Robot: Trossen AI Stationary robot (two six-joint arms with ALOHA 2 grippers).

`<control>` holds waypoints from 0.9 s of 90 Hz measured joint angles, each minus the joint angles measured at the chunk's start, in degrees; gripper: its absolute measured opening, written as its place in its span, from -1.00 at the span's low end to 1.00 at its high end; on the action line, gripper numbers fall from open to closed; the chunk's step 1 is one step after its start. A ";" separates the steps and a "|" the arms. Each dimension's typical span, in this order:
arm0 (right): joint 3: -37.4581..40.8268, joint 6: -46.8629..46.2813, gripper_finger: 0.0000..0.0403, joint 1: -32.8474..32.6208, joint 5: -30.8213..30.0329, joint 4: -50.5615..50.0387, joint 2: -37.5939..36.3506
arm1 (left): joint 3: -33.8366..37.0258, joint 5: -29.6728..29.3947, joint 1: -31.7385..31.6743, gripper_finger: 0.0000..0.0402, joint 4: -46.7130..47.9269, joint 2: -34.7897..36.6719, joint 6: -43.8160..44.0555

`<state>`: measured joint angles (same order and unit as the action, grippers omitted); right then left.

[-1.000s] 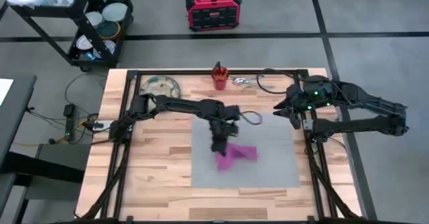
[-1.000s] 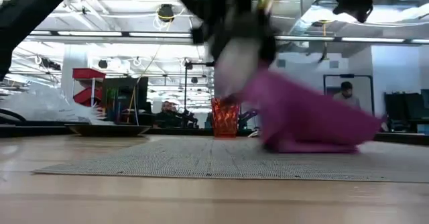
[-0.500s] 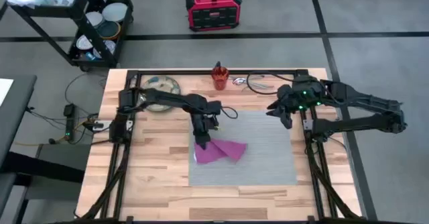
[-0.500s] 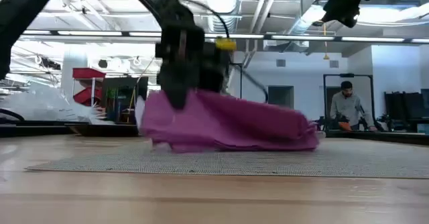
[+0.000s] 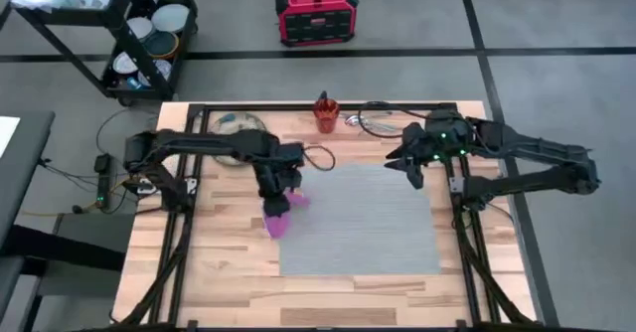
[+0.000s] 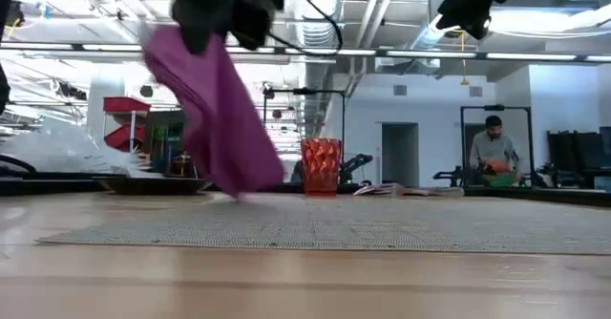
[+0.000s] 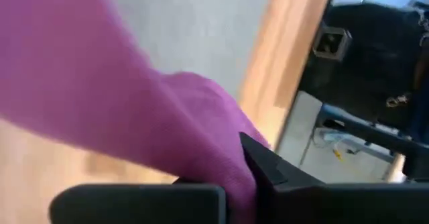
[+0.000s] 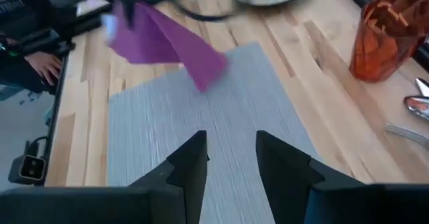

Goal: Set table place
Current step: Fold the pink table napkin

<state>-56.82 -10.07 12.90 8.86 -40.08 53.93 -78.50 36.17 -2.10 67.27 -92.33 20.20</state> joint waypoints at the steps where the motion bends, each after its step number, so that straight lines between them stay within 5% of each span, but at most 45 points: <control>1: 0.00 0.03 -0.42 -0.06 0.00 0.03 0.11 | 0.00 0.56 0.66 -1.00 0.14 0.17 0.70; 19: 0.00 1.66 -0.42 -2.08 0.09 1.01 2.38 | 0.02 12.65 11.56 -1.00 -9.03 2.13 9.37; 37: 0.02 2.04 -0.42 -3.49 0.20 3.63 4.40 | 2.02 7.26 10.56 -1.00 -22.27 2.42 11.39; 55: 0.02 1.26 -0.42 -3.55 0.28 3.44 5.41 | 21.55 6.40 6.23 -1.00 -20.46 2.34 11.47; 81: 0.02 0.62 -0.42 -3.60 0.30 3.92 5.38 | 42.71 7.26 8.82 -1.00 -32.72 8.99 30.54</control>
<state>-56.80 -9.45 9.30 9.16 -36.17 59.31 -35.79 43.43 6.72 34.55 -83.34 50.74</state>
